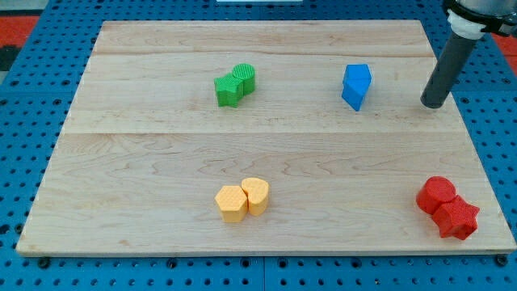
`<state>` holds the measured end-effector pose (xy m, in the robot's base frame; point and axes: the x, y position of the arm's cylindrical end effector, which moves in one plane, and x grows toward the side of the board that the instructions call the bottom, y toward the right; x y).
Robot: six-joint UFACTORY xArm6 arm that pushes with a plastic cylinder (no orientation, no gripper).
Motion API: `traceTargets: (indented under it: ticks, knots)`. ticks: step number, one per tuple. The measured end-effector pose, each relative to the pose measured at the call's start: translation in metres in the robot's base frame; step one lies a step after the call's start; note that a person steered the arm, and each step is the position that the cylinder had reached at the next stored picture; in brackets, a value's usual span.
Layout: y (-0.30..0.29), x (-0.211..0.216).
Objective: Move the red star along with red circle a bit up
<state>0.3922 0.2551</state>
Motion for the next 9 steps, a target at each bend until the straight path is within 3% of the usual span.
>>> traceTargets:
  ticks: [3, 4, 6, 7, 8, 9]
  knots:
    - [0.001, 0.016]
    - [0.021, 0.053]
    - [0.051, 0.192]
    - [0.014, 0.195]
    - [0.011, 0.223]
    - [0.0, 0.225]
